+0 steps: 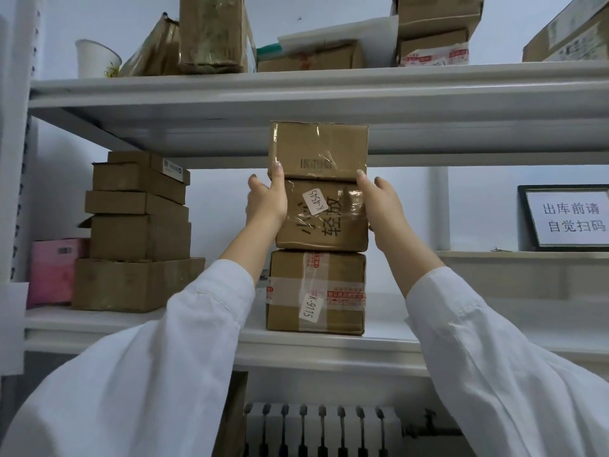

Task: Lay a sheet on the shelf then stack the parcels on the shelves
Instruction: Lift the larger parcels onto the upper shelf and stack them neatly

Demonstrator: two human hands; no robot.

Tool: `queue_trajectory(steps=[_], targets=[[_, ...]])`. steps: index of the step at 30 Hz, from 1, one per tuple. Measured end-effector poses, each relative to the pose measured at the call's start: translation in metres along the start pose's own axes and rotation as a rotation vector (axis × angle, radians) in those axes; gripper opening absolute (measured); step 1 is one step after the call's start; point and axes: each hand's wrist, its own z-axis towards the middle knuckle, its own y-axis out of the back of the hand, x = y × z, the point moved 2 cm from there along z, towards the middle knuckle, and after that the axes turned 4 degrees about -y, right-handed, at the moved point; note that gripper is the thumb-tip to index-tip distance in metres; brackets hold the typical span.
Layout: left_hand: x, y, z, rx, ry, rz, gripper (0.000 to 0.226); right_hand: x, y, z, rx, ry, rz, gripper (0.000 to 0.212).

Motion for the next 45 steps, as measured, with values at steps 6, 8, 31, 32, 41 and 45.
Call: queue_trajectory(steps=[6, 8, 31, 32, 41, 45], targets=[[0.002, 0.0, -0.054, -0.39, -0.444, -0.076, 0.042, -0.018, 0.011, -0.05, -0.102, 0.284, -0.058, 0.041], [0.005, -0.009, -0.077, -0.276, -0.51, -0.257, 0.031, -0.029, 0.017, -0.071, -0.119, 0.369, -0.145, 0.028], [0.096, -0.154, -0.303, 0.321, 0.237, -0.715, 0.028, -0.21, 0.197, -0.204, -0.224, 0.096, -0.576, 0.016], [0.099, -0.166, -0.312, 0.321, 0.295, -0.717, 0.028, -0.22, 0.21, -0.204, -0.225, 0.04, -0.586, 0.016], [0.121, -0.289, -0.372, 0.404, 0.784, -0.556, 0.024, -0.305, 0.321, -0.179, -0.203, -0.354, -0.802, 0.044], [0.123, -0.337, -0.393, 0.42, 0.916, -0.471, 0.016, -0.321, 0.354, -0.165, -0.091, -0.277, -1.016, 0.047]])
